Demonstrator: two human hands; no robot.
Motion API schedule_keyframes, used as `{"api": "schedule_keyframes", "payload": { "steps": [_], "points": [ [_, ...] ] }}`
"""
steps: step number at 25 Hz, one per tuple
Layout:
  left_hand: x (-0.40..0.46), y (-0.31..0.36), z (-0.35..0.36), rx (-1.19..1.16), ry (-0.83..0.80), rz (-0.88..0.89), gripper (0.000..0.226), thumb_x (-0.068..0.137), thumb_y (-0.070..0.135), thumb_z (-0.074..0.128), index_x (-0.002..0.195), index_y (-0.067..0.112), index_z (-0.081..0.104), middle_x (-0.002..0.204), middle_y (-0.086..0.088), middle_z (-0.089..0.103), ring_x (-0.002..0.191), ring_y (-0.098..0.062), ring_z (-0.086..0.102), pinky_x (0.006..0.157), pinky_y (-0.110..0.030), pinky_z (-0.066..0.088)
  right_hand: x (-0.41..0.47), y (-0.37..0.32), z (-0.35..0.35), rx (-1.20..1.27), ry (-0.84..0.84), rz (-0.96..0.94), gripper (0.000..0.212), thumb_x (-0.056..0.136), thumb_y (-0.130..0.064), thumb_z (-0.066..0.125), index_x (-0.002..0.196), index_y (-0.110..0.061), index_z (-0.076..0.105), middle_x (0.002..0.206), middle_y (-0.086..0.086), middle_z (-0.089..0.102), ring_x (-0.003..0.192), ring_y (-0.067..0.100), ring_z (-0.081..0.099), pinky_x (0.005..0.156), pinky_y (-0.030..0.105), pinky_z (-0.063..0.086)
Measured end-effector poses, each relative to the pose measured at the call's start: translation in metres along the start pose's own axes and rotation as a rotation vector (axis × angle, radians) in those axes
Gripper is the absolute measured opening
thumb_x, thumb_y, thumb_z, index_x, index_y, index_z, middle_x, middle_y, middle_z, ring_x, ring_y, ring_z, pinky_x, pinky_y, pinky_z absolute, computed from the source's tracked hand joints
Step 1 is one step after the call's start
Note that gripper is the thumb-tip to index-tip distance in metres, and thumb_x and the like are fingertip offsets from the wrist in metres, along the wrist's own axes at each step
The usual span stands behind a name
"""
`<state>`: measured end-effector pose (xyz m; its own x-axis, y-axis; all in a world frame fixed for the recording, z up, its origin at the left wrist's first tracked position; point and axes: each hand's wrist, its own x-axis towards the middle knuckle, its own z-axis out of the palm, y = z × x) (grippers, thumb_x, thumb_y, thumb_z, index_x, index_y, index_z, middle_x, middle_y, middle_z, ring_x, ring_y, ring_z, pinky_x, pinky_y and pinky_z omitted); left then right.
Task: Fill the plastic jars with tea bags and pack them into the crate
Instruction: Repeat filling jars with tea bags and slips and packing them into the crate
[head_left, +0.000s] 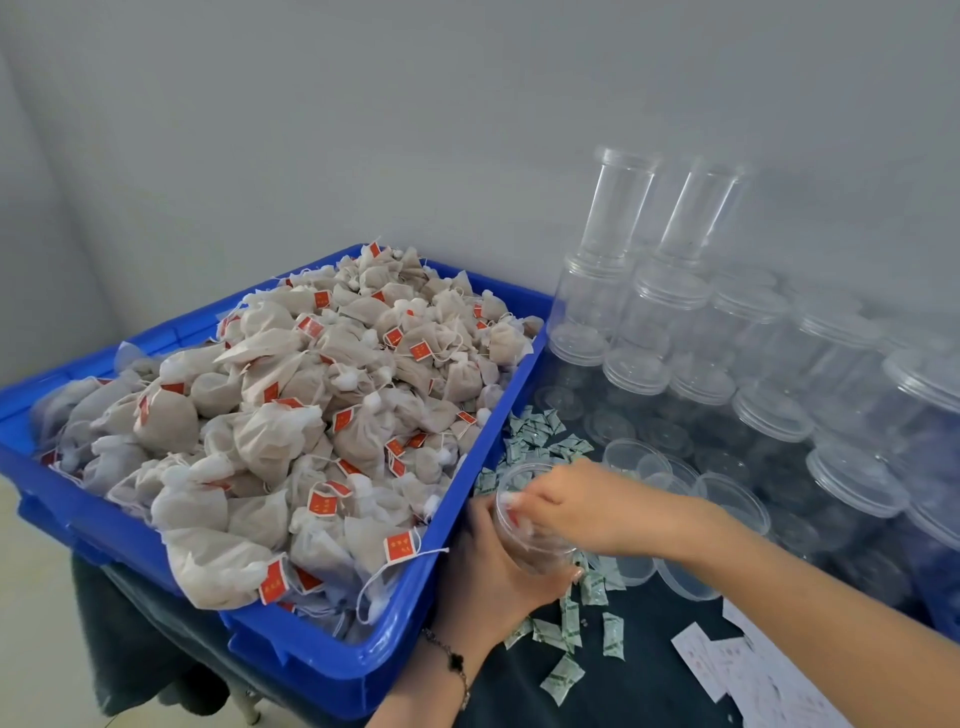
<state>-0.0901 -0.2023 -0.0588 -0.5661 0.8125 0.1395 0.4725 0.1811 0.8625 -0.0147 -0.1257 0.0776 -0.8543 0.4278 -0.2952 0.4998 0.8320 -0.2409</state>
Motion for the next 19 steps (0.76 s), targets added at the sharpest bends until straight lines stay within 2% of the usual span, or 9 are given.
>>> {"api": "schedule_keyframes", "payload": {
  "steps": [3, 6, 8, 10, 11, 12, 14, 16, 19],
  "points": [
    [0.004, 0.005, 0.002, 0.149, -0.048, 0.037, 0.072, 0.057, 0.059, 0.068, 0.114, 0.031, 0.033, 0.102, 0.023, 0.039, 0.097, 0.000, 0.050, 0.080, -0.011, 0.039, 0.005, -0.019, 0.013, -0.139, -0.146, -0.018, 0.066, 0.097, -0.059, 0.015, 0.058, -0.016, 0.046, 0.060, 0.000, 0.050, 0.058, 0.010, 0.047, 0.068, 0.032, 0.039],
    [0.001, 0.004, 0.000, -0.032, -0.019, -0.062, 0.080, 0.050, 0.053, 0.080, 0.108, 0.039, 0.026, 0.098, 0.021, 0.048, 0.093, -0.002, 0.056, 0.072, -0.009, 0.042, 0.007, -0.020, 0.003, -0.110, -0.197, -0.019, 0.064, 0.094, -0.063, 0.019, 0.057, -0.019, 0.047, 0.054, -0.001, 0.050, 0.052, 0.010, 0.047, 0.057, 0.026, 0.037],
    [-0.002, 0.002, -0.002, -0.061, -0.014, -0.039, 0.085, 0.046, 0.059, 0.079, 0.109, 0.036, 0.027, 0.101, 0.017, 0.053, 0.089, 0.002, 0.056, 0.069, -0.010, 0.046, 0.010, -0.002, -0.016, 0.141, 0.074, 0.058, 0.062, 0.095, -0.059, 0.028, 0.066, -0.017, 0.064, 0.065, 0.001, 0.064, 0.058, 0.013, 0.060, 0.059, 0.025, 0.048],
    [-0.003, 0.001, -0.003, -0.078, -0.001, -0.023, 0.089, 0.042, 0.063, 0.079, 0.111, 0.031, 0.030, 0.103, 0.017, 0.052, 0.089, 0.002, 0.056, 0.069, -0.008, 0.046, 0.012, 0.027, -0.026, 0.470, 0.521, 0.136, 0.041, 0.096, -0.043, 0.042, 0.072, -0.019, 0.066, 0.074, -0.001, 0.069, 0.056, 0.006, 0.063, 0.053, 0.019, 0.051],
    [-0.003, 0.002, -0.004, -0.088, 0.004, -0.025, 0.091, 0.040, 0.063, 0.078, 0.111, 0.031, 0.031, 0.103, 0.017, 0.052, 0.090, 0.001, 0.056, 0.071, -0.009, 0.047, 0.013, 0.042, -0.024, 0.496, 0.626, 0.178, 0.031, 0.095, -0.034, 0.049, 0.073, -0.019, 0.065, 0.075, -0.003, 0.068, 0.055, 0.005, 0.062, 0.051, 0.015, 0.049],
    [-0.003, 0.002, -0.004, -0.089, 0.008, -0.023, 0.092, 0.039, 0.065, 0.078, 0.111, 0.030, 0.031, 0.104, 0.017, 0.051, 0.091, -0.001, 0.057, 0.073, -0.012, 0.049, 0.012, 0.054, -0.017, 0.397, 0.574, 0.220, 0.022, 0.093, -0.026, 0.054, 0.075, -0.019, 0.065, 0.075, -0.006, 0.067, 0.057, 0.004, 0.060, 0.051, 0.012, 0.045],
    [-0.004, 0.002, -0.003, -0.082, 0.015, -0.018, 0.093, 0.036, 0.067, 0.076, 0.109, 0.032, 0.031, 0.105, 0.016, 0.053, 0.092, -0.003, 0.058, 0.076, -0.019, 0.053, 0.010, 0.072, 0.015, 0.102, 0.225, 0.236, 0.013, 0.086, -0.018, 0.062, 0.075, -0.025, 0.064, 0.073, -0.012, 0.062, 0.065, 0.005, 0.058, 0.053, 0.010, 0.039],
    [-0.004, 0.001, -0.003, -0.089, 0.024, -0.022, 0.092, 0.035, 0.068, 0.076, 0.107, 0.034, 0.030, 0.105, 0.015, 0.054, 0.094, -0.005, 0.059, 0.078, -0.024, 0.055, 0.006, 0.075, 0.050, -0.029, 0.001, 0.225, 0.007, 0.081, -0.024, 0.063, 0.075, -0.025, 0.062, 0.078, -0.008, 0.065, 0.072, 0.012, 0.062, 0.060, 0.017, 0.047],
    [-0.003, 0.001, -0.002, -0.087, 0.039, -0.022, 0.092, 0.034, 0.069, 0.075, 0.106, 0.034, 0.030, 0.106, 0.013, 0.055, 0.095, -0.006, 0.059, 0.080, -0.026, 0.055, 0.001, 0.074, 0.082, -0.240, 0.095, 0.218, 0.016, 0.085, -0.027, 0.054, 0.090, -0.016, 0.064, 0.091, 0.008, 0.066, 0.083, 0.026, 0.064, 0.064, 0.030, 0.048]
  ]
}}
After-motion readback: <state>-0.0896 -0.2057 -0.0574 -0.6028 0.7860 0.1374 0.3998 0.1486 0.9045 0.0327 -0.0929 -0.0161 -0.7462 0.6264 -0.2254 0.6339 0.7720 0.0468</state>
